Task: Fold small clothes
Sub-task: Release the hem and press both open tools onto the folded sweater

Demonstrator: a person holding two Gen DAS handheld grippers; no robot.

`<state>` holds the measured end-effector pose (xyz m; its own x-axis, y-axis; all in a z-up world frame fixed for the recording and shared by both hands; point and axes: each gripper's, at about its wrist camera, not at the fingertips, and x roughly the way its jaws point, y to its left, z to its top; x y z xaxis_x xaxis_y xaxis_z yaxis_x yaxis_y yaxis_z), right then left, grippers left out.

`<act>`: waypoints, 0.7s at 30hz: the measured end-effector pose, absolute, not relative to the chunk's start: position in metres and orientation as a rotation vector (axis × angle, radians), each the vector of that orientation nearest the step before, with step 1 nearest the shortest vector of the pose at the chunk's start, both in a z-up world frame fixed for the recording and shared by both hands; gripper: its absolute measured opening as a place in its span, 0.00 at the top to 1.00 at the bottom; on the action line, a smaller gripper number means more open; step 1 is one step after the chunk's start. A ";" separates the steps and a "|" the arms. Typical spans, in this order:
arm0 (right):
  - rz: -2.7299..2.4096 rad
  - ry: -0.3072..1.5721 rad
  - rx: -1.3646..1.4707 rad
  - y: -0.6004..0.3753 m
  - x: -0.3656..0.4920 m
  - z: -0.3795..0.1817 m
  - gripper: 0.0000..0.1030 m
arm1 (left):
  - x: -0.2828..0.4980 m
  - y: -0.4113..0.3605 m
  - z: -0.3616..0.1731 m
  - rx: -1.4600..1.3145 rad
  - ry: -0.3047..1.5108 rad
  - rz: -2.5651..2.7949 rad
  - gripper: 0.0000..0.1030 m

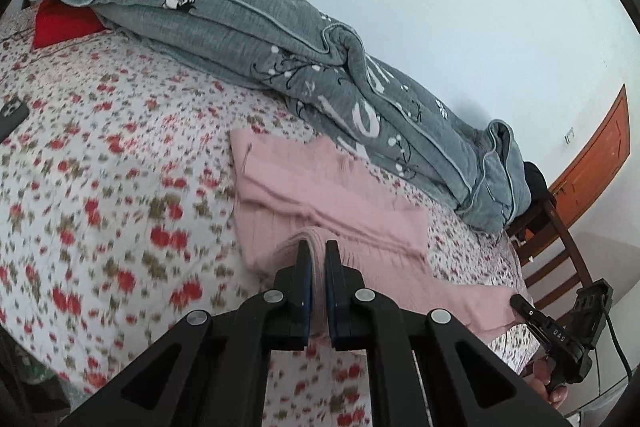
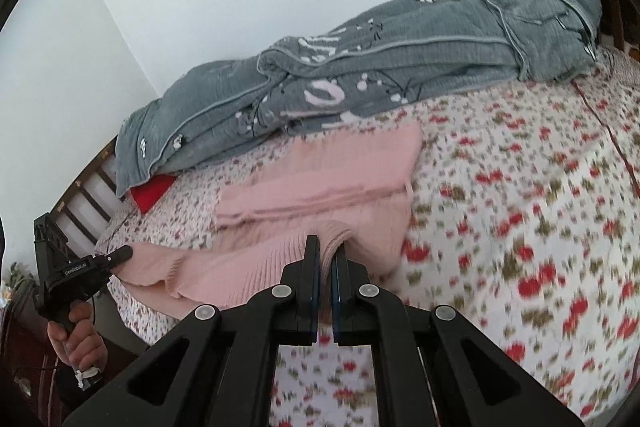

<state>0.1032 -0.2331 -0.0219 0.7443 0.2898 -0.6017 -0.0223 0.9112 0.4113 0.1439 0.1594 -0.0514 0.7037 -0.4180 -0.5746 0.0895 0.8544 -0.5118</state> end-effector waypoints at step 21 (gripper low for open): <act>0.142 0.762 0.466 -0.254 0.241 -0.051 0.96 | 0.274 0.138 -0.074 -0.461 0.808 -0.222 0.93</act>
